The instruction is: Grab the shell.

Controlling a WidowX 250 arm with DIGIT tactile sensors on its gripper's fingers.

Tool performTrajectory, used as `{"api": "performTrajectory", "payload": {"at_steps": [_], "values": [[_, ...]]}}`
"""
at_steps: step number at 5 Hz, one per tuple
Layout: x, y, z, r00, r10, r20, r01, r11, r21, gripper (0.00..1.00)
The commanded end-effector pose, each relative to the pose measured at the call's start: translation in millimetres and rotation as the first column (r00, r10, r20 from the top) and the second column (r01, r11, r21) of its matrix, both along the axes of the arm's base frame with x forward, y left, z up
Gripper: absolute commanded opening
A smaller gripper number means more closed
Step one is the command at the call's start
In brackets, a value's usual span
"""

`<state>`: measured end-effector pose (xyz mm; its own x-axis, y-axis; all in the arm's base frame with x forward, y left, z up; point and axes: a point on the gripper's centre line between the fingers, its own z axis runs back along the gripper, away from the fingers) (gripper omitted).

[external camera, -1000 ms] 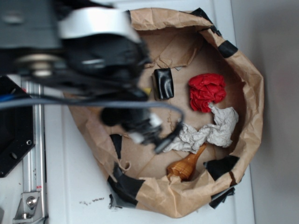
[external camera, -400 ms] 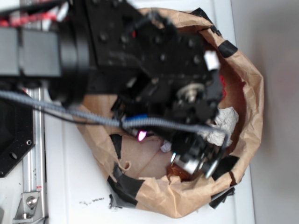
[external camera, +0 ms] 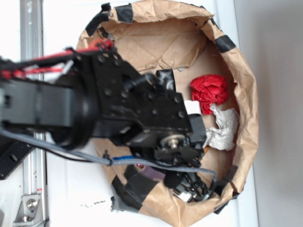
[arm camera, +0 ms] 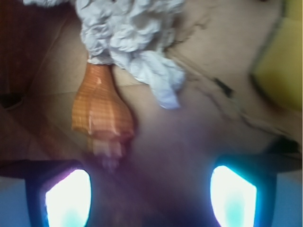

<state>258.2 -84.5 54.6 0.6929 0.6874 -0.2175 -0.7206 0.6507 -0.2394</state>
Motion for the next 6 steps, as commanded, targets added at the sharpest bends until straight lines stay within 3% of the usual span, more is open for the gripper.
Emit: {"api": "performTrajectory", "payload": {"at_steps": [1, 2, 3, 4, 5, 6], "values": [[23, -21, -18, 0.974, -0.190, 0.124, 0.190, 0.982, 0.011, 1.00], [30, -15, -23, 0.934, -0.356, 0.033, 0.351, 0.932, 0.093, 1.00], [26, 6, -13, 0.948, -0.313, 0.061, 0.302, 0.943, 0.142, 0.00], [23, 34, 22, 0.918, -0.372, 0.137, 0.349, 0.923, 0.162, 0.00], [14, 63, 64, 0.903, -0.380, 0.202, 0.358, 0.924, 0.136, 0.00], [7, 99, 99, 0.804, -0.523, 0.282, 0.497, 0.852, 0.165, 0.00]]}}
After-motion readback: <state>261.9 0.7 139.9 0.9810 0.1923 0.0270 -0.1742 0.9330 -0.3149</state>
